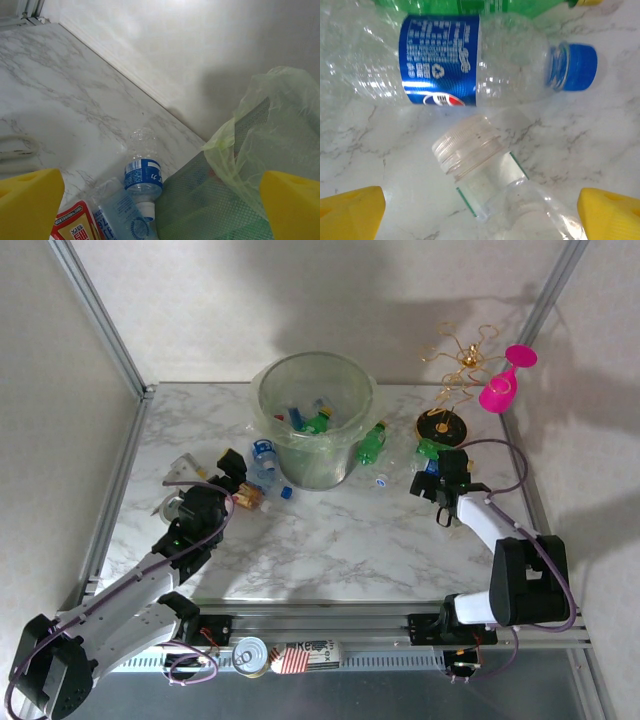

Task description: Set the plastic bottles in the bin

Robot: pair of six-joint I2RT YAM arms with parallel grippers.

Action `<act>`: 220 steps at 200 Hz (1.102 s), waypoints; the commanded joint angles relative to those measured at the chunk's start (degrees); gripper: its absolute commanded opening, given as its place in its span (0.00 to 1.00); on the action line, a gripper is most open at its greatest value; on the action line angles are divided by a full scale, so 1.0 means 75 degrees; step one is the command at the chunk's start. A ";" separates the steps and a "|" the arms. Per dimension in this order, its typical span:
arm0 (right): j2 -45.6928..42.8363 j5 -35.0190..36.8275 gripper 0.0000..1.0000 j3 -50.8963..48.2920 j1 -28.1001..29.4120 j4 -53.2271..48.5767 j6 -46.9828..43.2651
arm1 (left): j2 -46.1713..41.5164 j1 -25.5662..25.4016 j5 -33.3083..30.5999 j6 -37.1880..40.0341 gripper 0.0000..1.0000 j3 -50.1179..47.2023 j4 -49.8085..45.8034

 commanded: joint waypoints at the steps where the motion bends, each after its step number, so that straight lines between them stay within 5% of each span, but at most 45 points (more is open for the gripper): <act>1: -0.0102 -0.0447 0.99 -0.0124 -0.0018 -0.0474 0.0242 | 0.0022 0.0110 0.0117 0.0174 0.99 0.0207 0.0218; 43: -0.0796 -0.0966 0.99 -0.0409 0.0003 -0.0838 0.0569 | 0.0071 0.0162 0.0217 0.0074 1.00 0.0071 0.0320; 106: -0.0485 -0.0019 0.95 -0.0643 0.0070 -0.1265 0.0767 | 0.0364 0.0233 0.0510 0.0028 1.00 0.0133 0.0558; 220: -0.0402 -0.0299 0.50 -0.0596 0.0300 -0.0975 0.0557 | 0.0366 0.0268 0.0516 -0.0071 1.00 0.0219 0.0442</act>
